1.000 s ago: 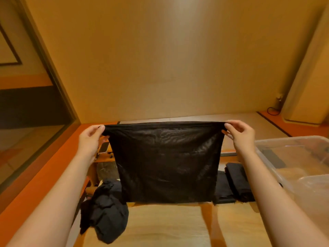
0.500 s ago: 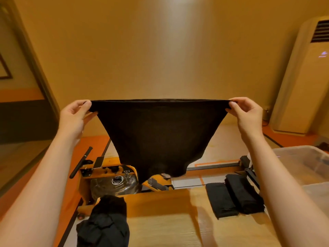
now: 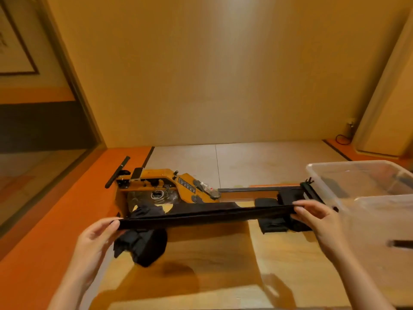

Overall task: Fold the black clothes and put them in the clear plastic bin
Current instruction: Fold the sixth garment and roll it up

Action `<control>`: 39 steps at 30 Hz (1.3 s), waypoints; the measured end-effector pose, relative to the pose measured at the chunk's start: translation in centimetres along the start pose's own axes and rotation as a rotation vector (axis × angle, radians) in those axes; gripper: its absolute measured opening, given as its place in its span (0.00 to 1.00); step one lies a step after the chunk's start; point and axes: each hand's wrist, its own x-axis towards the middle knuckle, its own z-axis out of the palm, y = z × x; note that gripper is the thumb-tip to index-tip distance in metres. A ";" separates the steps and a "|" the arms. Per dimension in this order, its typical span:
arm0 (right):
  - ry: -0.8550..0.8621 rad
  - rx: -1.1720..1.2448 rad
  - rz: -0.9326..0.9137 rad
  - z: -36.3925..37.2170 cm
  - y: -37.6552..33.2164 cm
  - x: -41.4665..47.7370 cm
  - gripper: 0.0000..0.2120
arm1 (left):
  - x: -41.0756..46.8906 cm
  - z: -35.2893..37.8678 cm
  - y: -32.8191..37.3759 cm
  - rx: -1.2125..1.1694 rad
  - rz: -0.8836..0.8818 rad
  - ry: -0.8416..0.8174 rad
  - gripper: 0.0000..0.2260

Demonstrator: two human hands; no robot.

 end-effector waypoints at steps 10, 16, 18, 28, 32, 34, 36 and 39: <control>-0.062 -0.123 0.370 -5.3 7.4 -10.4 0.29 | -10.3 -1.8 -7.6 -0.028 -0.460 -0.040 0.05; -0.103 -0.094 0.549 -7.2 8.5 -14.1 0.38 | -13.0 -3.2 -11.1 0.115 -0.480 -0.095 0.12; -0.112 -0.145 0.552 -7.5 8.9 -14.7 0.37 | -13.1 -3.6 -11.6 0.142 -0.489 -0.125 0.13; -0.119 -0.191 0.528 -7.6 8.8 -13.9 0.17 | -11.9 -2.5 -10.7 0.017 -0.414 -0.105 0.07; -0.117 -0.151 0.484 -7.1 7.8 -13.1 0.27 | -11.2 -2.3 -10.6 0.037 -0.375 -0.122 0.07; -0.082 -0.137 0.457 -6.9 7.7 -13.0 0.38 | -11.1 -2.2 -10.5 0.032 -0.361 -0.132 0.07; -0.099 -0.136 0.457 -6.9 7.5 -12.9 0.37 | -10.9 -2.2 -10.4 0.038 -0.345 -0.147 0.08; -0.119 -0.149 0.422 -6.9 7.2 -13.0 0.44 | -10.6 -2.4 -10.3 0.050 -0.323 -0.160 0.08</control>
